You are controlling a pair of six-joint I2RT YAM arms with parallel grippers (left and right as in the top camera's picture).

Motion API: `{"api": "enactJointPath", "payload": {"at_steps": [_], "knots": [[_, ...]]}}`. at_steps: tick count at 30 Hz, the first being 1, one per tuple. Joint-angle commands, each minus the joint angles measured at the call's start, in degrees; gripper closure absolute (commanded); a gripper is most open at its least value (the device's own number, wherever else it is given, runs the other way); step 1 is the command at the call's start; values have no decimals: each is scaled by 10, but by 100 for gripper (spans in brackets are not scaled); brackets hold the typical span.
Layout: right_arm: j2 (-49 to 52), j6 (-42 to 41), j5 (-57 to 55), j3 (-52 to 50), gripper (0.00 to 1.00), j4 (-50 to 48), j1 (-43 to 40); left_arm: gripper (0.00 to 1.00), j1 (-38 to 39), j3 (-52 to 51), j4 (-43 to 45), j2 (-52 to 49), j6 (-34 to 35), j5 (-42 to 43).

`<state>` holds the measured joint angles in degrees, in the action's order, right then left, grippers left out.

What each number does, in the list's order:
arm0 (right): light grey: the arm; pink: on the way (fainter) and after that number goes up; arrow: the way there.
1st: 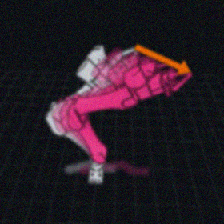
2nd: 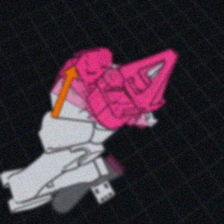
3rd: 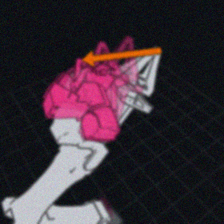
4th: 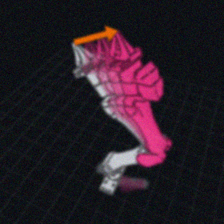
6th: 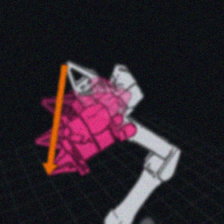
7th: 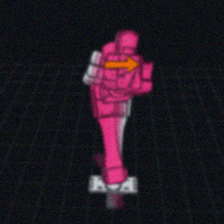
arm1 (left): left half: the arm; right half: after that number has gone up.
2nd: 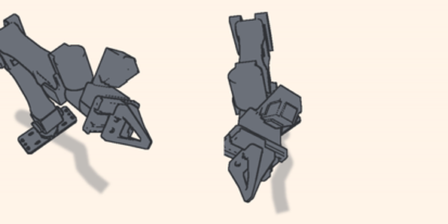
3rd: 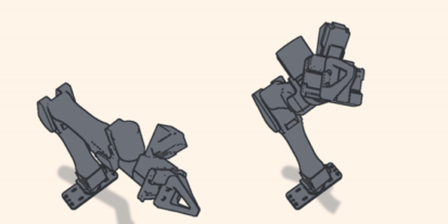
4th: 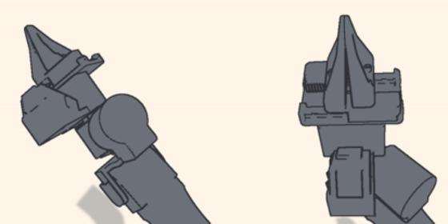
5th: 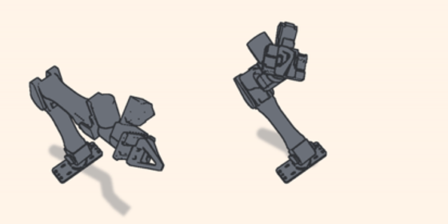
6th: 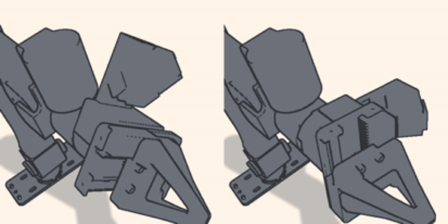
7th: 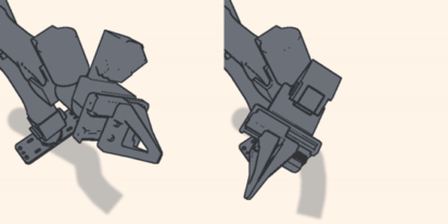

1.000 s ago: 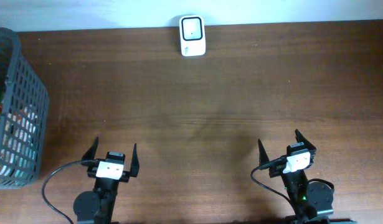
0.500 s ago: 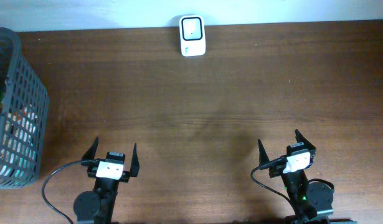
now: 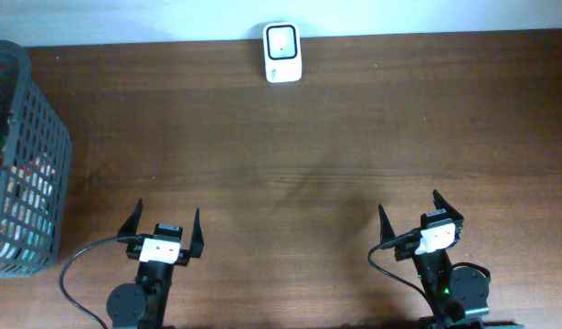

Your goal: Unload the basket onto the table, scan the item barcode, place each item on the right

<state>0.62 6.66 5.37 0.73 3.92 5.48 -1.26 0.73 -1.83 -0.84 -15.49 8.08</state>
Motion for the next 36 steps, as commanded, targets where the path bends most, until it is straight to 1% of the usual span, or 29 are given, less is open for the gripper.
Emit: {"api": "enactJointPath", "payload": {"at_steps": [1,3,5,7,11,15,18,21,24,29,31,33,36], "knots": [[-2,0,-5,-4,2,2,5,1,0,-2,-22,4,6,-1],[-2,0,-5,-4,2,2,5,1,0,-2,-10,4,31,15],[-2,0,-5,-4,2,2,5,1,0,-2,8,4,32,42],[-2,0,-5,-4,2,2,5,1,0,-2,18,4,33,46],[-2,0,-5,-4,2,2,5,1,0,20,22,-14,71,46],[-2,0,-5,-4,2,2,5,1,0,91,23,-98,71,46],[-2,0,-5,-4,2,2,5,1,0,178,22,-198,71,49],[-2,0,-5,-4,2,2,5,1,0,288,-3,-307,71,104],[-2,0,-5,-4,2,2,5,1,0,403,-64,-406,71,146],[-2,0,-5,-4,2,2,5,1,0,594,-191,-558,71,147],[-2,0,-5,-4,2,2,5,1,0,678,-271,-619,71,147],[-2,0,-5,-4,2,2,5,1,0,789,-381,-700,68,146],[-2,0,-5,-4,2,2,5,1,0,899,-495,-786,68,146]]}}
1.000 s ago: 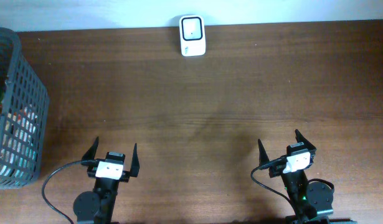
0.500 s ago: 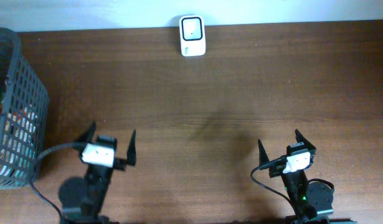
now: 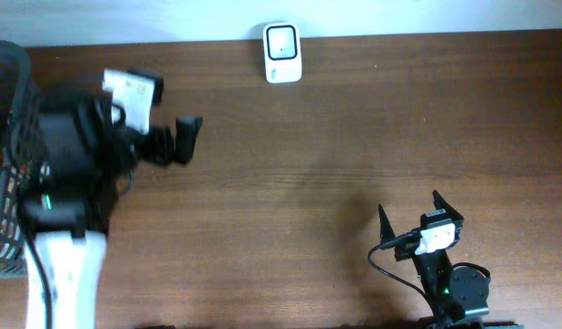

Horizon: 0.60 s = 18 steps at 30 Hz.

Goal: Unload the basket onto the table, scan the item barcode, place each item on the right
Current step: 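Move the left gripper left over the grey basket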

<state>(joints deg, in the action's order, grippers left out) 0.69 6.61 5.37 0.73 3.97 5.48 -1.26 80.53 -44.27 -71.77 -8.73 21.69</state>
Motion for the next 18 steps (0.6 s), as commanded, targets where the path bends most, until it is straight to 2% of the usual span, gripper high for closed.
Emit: {"api": "enactJointPath", "payload": {"at_steps": [1,6,8,12,14,18], "knots": [[-3,0,-5,-4,2,2,5,1,0,118,-81,-96,1,10],[-3,0,-5,-4,2,2,5,0,-1,131,-55,-158,-3,10],[-3,0,-5,-4,2,2,5,2,-9,151,-44,-169,23,-1],[-3,0,-5,-4,2,2,5,0,-71,248,-44,-183,102,-62],[-3,0,-5,-4,2,2,5,1,-125,306,-43,-183,144,-81],[-3,0,-5,-4,2,2,5,1,-221,371,-42,-183,180,-89]]}}
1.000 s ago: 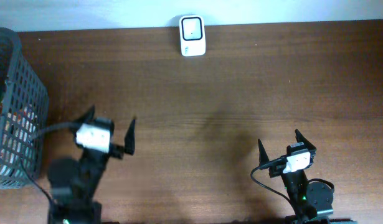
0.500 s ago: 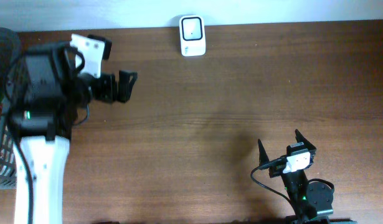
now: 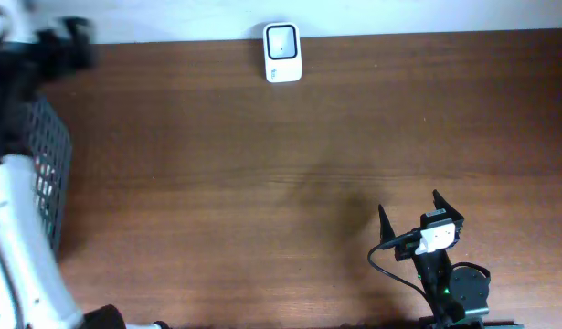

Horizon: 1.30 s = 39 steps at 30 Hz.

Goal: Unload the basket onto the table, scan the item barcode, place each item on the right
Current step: 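Move the left gripper left over the grey basket, then reach into the basket and grasp the brown-and-white bread bag with left gripper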

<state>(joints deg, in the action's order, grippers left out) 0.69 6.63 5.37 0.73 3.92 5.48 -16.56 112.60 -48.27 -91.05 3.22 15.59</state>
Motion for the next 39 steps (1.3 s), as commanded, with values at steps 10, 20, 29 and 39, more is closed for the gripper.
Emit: {"api": "enactJointPath", "payload": {"at_steps": [10,20,29,39], "knots": [[-3,0,-5,-4,2,2,5,1,-218,53,-111,-37,134,-224],[-3,0,-5,-4,2,2,5,1,-230,53,-145,-74,130,-259],[-3,0,-5,-4,2,2,5,1,-231,53,-144,-76,130,-266],[-3,0,-5,-4,2,2,5,1,-232,52,-169,-127,117,-275]]}}
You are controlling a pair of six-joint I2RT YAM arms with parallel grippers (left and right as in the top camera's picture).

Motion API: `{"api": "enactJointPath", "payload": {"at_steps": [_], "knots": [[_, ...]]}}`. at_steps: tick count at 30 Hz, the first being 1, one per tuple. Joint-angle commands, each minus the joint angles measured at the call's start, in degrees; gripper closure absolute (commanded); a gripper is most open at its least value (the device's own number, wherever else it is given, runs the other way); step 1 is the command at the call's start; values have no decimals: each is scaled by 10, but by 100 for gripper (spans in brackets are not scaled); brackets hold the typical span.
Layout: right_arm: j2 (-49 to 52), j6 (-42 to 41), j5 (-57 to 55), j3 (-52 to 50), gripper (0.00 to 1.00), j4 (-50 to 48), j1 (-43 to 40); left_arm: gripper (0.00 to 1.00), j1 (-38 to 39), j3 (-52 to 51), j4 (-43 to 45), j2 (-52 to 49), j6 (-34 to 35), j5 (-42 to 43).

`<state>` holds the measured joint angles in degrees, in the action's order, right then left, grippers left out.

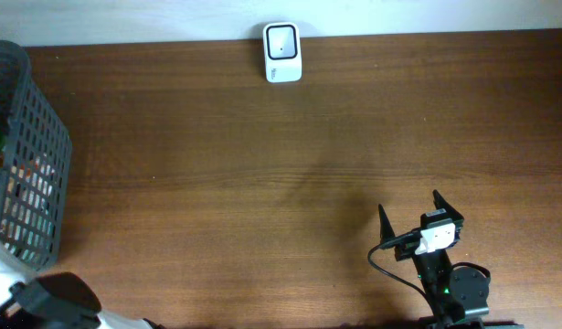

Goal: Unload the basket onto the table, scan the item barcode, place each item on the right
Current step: 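Reach into the basket and grasp the brown-and-white bread bag with left gripper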

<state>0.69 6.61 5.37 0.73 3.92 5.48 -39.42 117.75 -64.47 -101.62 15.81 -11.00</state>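
Observation:
The white barcode scanner (282,52) with a dark window lies at the table's far edge, centre. The items are in the grey mesh basket (34,155) at the left edge. Through the mesh they show only as coloured patches, with a bit of green. My right gripper (408,205) rests open near the front edge with nothing between its fingers. Of my left arm only a black joint and white link (52,302) show at the bottom left corner. Its gripper is out of the frame.
The brown wooden table (262,164) runs to a white wall along its far edge. The basket stands tall along the left side. The right arm's base and cable (450,288) sit at the front right.
The left arm was over the basket's far left corner, its white link running down the left edge. Now only its lower part shows at the bottom left. The right arm has not moved.
Both grippers first rested open at the front edge. Then the left arm was raised beside the basket with its gripper over the table. Then it was above the basket's far corner, and now its gripper is out of view. The right gripper stayed put.

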Motion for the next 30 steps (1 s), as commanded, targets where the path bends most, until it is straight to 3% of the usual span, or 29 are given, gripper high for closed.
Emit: {"api": "enactJointPath", "payload": {"at_steps": [1,4,9,15,20,24,30], "knots": [[-3,0,-5,-4,2,2,5,1,-3,0,-8,-26,-14,-9],[-3,0,-5,-4,2,2,5,2,-4,0,-5,-38,-57,-17],[-3,0,-5,-4,2,2,5,7,-19,-7,-14,-71,-61,-38],[-3,0,-5,-4,2,2,5,3,-30,-8,-12,-119,-105,-37],[-3,0,-5,-4,2,2,5,2,-57,-9,-22,-174,-161,13],[-3,0,-5,-4,1,2,5,2,-77,-16,-30,-196,-273,105],[-3,0,-5,-4,2,2,5,2,-128,-60,-32,-213,-284,126]]}}
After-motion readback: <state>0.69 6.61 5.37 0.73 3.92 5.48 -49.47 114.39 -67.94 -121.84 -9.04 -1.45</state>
